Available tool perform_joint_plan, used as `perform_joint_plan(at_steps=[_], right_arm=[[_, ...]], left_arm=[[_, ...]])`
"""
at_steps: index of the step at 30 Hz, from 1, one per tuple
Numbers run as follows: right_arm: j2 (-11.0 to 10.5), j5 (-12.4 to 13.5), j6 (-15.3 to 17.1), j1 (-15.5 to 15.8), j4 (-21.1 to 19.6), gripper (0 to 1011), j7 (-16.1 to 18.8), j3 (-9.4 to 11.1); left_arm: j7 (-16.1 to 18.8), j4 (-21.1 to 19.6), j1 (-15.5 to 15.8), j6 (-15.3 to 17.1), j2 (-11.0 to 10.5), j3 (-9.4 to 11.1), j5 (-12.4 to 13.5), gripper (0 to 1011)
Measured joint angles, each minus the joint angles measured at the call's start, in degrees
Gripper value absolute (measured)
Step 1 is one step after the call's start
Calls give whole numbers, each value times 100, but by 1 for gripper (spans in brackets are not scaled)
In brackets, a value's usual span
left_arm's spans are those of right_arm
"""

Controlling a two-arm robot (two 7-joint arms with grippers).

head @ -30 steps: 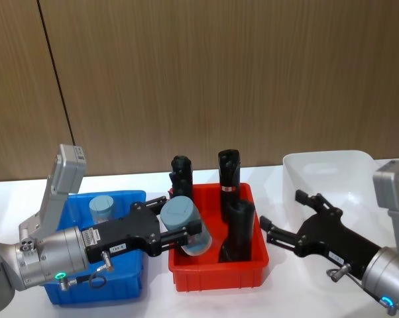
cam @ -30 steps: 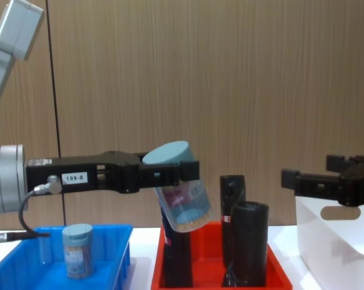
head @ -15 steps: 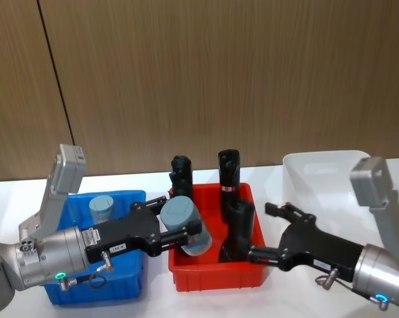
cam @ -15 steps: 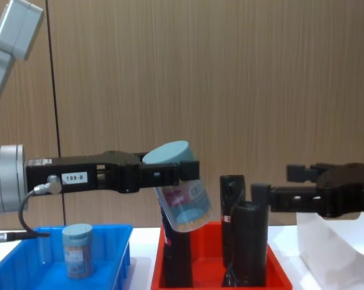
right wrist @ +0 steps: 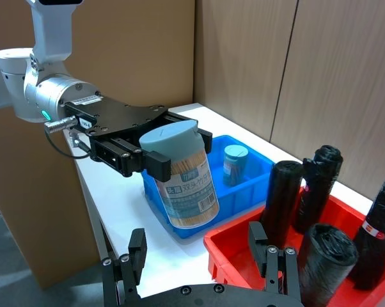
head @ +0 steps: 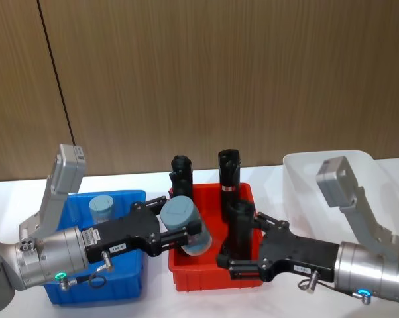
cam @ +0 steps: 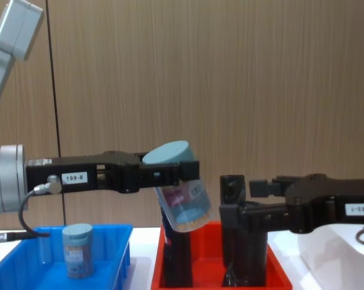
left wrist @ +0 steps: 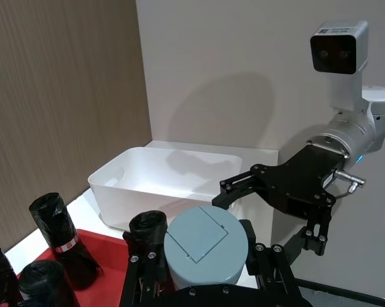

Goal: Pick the cotton swabs from the blue box and place them into the white box.

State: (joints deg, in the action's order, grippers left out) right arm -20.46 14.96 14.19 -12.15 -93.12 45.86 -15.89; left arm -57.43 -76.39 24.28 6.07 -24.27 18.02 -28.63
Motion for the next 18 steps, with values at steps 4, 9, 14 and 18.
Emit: perform_joint_plan(at_steps=[4,9,14,18], right_arm=[[46,-52,6,-87,92,1002,40,-36],[118,-135,3,-217,251,1001,20,-90],[191,-197,-33,-343,408,1001,-74,-126],[228,-240,-52,-414,504,1001,-104,-151]], left_arm=[[0,0,0,0,0,0,0,663],[0,0,0,0,0,0,0,663],[1,0,0,0,0,0,0,663],[1,0,0,0,0,0,0,663]])
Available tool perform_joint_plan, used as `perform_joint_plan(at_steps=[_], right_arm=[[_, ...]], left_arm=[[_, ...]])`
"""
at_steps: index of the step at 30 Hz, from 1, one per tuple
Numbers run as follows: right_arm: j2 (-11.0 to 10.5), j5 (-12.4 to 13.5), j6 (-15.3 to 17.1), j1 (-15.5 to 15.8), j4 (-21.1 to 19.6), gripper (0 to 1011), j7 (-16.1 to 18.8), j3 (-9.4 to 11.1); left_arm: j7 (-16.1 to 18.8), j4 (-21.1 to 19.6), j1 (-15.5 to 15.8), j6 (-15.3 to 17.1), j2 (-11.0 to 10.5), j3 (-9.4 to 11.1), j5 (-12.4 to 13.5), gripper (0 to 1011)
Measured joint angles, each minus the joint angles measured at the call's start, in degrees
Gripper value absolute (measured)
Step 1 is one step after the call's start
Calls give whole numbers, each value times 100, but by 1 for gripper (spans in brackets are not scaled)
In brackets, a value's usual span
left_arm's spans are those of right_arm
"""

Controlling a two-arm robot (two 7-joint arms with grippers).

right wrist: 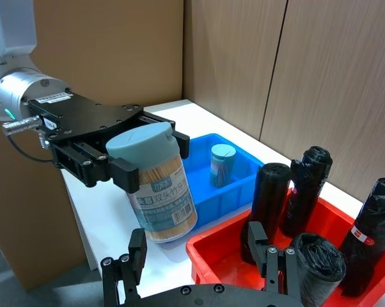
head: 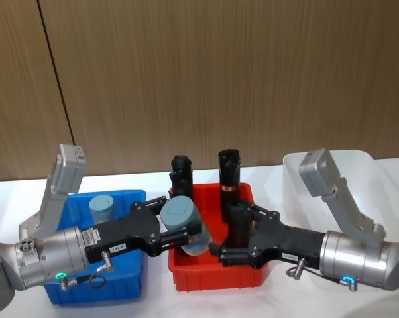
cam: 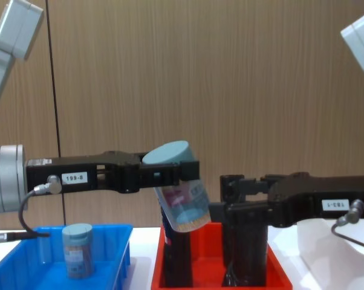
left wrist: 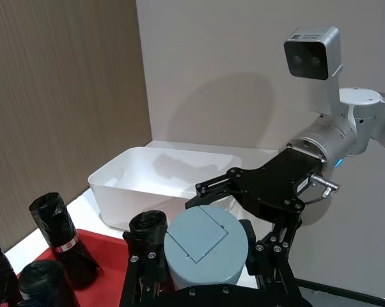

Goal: Pick the cotton swabs from the blue box and place them into the white box.

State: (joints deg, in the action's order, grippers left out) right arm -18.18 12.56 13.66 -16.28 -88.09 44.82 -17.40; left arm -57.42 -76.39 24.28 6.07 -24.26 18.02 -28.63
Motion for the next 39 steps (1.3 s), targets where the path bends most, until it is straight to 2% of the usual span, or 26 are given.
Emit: perform_joint_plan(at_steps=[12,39], right_arm=[[115,-122,4,-181,230,1002,72,-129],[354,-263,12,-422,372,1001,138,-427]], left_arm=[[0,0,0,0,0,0,0,663],[1,0,0,0,0,0,0,663]])
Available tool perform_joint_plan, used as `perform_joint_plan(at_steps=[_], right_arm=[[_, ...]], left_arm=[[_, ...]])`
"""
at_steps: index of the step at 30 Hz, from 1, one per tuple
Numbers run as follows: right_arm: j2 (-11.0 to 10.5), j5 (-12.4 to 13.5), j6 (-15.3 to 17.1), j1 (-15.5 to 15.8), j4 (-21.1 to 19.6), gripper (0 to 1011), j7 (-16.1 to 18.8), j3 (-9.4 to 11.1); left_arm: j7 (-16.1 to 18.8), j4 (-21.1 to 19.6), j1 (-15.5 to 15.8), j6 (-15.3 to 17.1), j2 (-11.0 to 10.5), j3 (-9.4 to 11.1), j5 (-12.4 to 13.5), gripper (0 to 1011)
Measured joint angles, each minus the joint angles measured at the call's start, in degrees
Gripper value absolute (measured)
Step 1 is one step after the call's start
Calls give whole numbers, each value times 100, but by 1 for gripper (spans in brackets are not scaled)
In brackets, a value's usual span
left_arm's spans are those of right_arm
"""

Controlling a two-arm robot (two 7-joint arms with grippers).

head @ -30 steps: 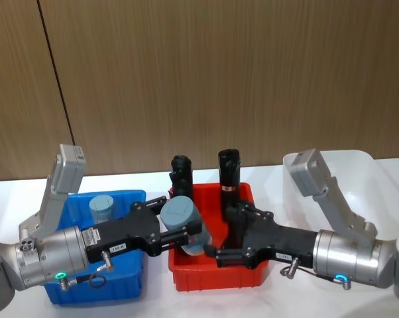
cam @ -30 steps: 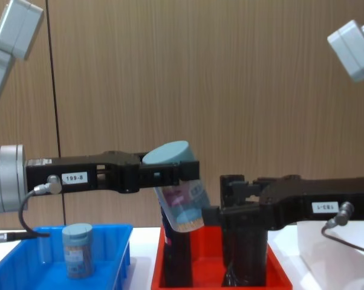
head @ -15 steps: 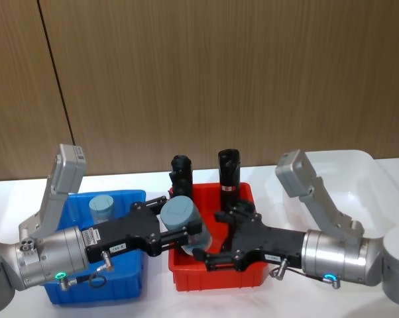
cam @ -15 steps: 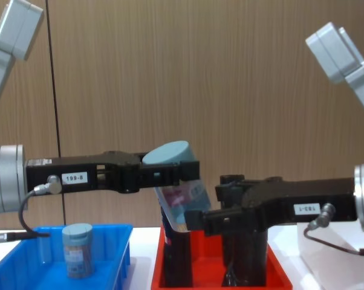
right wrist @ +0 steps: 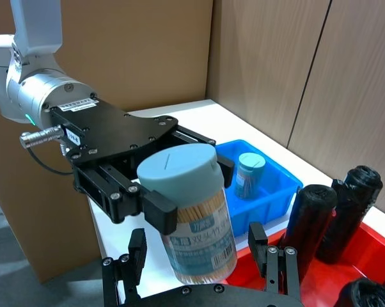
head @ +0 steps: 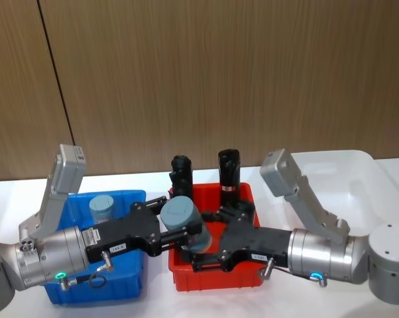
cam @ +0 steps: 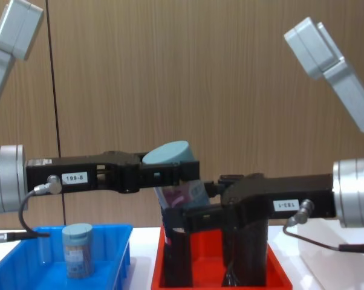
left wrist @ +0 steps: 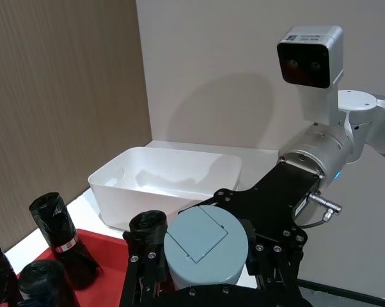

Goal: Pick the cotton swabs from the blue box and place them into the white box.

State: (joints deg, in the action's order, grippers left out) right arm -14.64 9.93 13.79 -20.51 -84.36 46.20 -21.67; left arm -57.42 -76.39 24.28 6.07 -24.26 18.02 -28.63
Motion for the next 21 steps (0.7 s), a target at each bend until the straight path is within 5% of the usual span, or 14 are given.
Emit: perform_joint_plan(at_steps=[9,21], right_arm=[[58,-39,-10,-48,19,989,-42,-81],[90,-83,-28,-88,25,688,-86,-170]], left_arm=[[0,0,0,0,0,0,0,663],[-5,0,0,0,0,0,-1,663]])
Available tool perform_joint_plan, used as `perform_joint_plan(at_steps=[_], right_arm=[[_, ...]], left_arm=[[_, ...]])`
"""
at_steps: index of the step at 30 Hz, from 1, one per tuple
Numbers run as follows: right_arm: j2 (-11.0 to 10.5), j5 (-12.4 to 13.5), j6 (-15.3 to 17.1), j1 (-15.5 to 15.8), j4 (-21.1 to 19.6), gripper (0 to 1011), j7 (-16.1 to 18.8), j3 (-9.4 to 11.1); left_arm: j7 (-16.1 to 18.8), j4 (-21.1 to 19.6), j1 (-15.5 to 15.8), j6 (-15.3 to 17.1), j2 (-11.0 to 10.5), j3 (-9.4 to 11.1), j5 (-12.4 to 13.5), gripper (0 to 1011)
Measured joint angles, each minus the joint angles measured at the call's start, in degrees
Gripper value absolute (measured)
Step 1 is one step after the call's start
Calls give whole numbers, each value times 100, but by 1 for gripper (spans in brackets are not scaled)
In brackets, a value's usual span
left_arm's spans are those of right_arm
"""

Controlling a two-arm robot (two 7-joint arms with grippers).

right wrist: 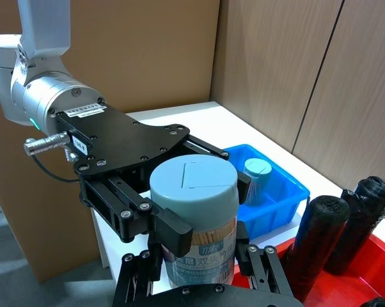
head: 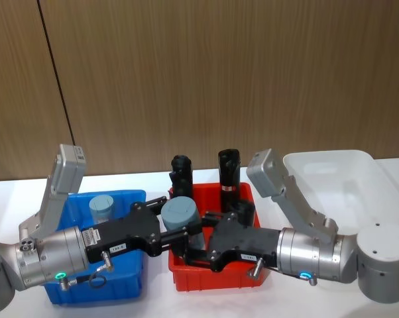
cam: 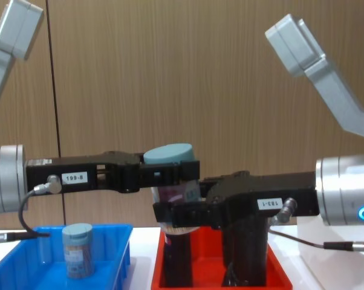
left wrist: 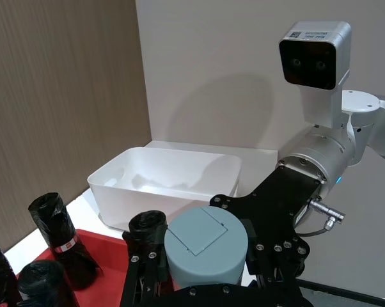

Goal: Pick the cotton swabs from the blue box and place them into the white box.

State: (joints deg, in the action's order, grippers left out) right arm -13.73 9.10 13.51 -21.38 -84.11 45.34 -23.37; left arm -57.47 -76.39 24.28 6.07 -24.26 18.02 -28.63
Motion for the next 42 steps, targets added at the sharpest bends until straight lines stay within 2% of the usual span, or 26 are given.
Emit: perform_joint_plan(at_steps=[3,11,15,16,17,24,34,42], right_arm=[[0,0,-1,-1,-1,644,-2,-8],[-13,11,-1,-3,-32,641,-11,-38],[-18,53,-5,0,-65,641,-4,-69],[-22,55,-5,1,-70,641,-5,-70],[-26,58,-6,2,-72,641,-5,-70],[-76,126,-19,31,-128,641,-34,-74],[-212,243,-62,109,-217,641,-134,-17],[-416,414,-125,207,-250,641,-341,121]], left_arm=[[-1,0,0,0,0,0,0,661],[-4,0,0,-2,-1,-1,-6,661],[1,0,0,-1,0,0,0,756],[1,0,0,-1,0,0,1,816],[1,0,0,-1,0,0,1,816],[4,1,0,0,0,0,1,1003],[5,1,0,1,0,0,0,1004],[4,0,0,1,0,0,0,1004]])
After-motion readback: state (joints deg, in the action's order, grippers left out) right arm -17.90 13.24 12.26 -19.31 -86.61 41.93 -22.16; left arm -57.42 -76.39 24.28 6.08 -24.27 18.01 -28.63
